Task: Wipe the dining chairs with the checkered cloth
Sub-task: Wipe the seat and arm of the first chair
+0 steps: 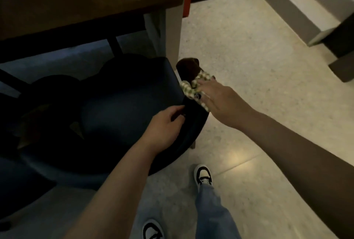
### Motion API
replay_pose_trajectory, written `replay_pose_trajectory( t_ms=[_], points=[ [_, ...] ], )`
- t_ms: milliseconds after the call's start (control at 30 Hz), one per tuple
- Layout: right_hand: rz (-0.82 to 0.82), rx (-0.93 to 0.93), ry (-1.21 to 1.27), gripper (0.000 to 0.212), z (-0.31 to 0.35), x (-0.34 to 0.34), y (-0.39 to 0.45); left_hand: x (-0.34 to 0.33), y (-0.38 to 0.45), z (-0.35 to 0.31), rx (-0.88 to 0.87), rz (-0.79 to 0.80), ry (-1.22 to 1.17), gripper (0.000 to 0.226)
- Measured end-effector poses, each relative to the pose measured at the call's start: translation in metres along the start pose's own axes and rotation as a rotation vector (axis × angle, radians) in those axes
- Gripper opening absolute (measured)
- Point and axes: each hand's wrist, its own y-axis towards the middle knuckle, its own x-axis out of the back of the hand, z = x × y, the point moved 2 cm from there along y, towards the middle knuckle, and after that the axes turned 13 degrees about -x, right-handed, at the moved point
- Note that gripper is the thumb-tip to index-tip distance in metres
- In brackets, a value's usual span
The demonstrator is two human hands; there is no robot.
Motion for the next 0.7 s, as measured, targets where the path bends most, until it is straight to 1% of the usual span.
replay_pose_trajectory(
  t_ms=[100, 133, 200, 233, 267, 300, 333, 400, 467, 500, 567, 633, 667, 700],
  points=[
    [-0.059, 0.097, -0.076, 0.026, 0.029, -0.011, -0.040, 0.009, -0.034, 0.000, -0.051, 0.129, 0.380, 0.043],
    [-0.052, 0.101, -0.084, 0.026, 0.036, -0.012, -0.049, 0.013, -0.048, 0.003, -0.055, 0.158, 0.501, 0.048],
    [0.008, 0.042, -0.079, 0.029, 0.043, -0.005, -0.048, 0.019, -0.071, 0.007, -0.093, 0.184, 0.701, 0.059],
    [0.013, -0.007, -0.078, 0.035, 0.040, 0.000, -0.040, 0.021, -0.076, 0.008, -0.124, 0.180, 0.755, 0.063],
    [0.005, -0.072, -0.082, 0.042, 0.034, 0.005, -0.030, 0.021, -0.077, 0.009, -0.156, 0.169, 0.775, 0.063],
    [0.001, -0.148, -0.086, 0.041, 0.027, 0.010, -0.020, 0.021, -0.075, 0.009, -0.181, 0.160, 0.773, 0.062],
    [-0.020, -0.192, -0.085, 0.036, 0.021, 0.013, -0.011, 0.020, -0.073, 0.007, -0.197, 0.156, 0.764, 0.059],
    [-0.088, -0.214, -0.087, 0.033, 0.017, 0.006, -0.006, 0.018, -0.070, 0.007, -0.213, 0.136, 0.756, 0.055],
    [-0.130, -0.177, -0.083, 0.033, 0.021, -0.008, -0.019, 0.018, -0.071, 0.007, -0.208, 0.118, 0.760, 0.056],
    [-0.148, -0.116, -0.071, 0.031, 0.028, -0.013, -0.031, 0.019, -0.071, 0.008, -0.203, 0.109, 0.765, 0.056],
    [-0.115, 0.026, -0.052, 0.029, 0.039, -0.021, -0.052, 0.019, -0.071, 0.007, -0.198, 0.098, 0.779, 0.055],
    [-0.062, 0.152, -0.147, 0.028, 0.039, -0.017, -0.055, 0.019, -0.071, 0.005, -0.192, 0.102, 0.786, 0.054],
    [-0.037, 0.152, -0.189, 0.026, 0.035, -0.011, -0.046, 0.018, -0.072, 0.005, -0.190, 0.105, 0.788, 0.054],
    [-0.031, 0.105, -0.207, 0.025, 0.028, -0.006, -0.033, 0.018, -0.072, 0.004, -0.191, 0.105, 0.790, 0.054]
  ],
)
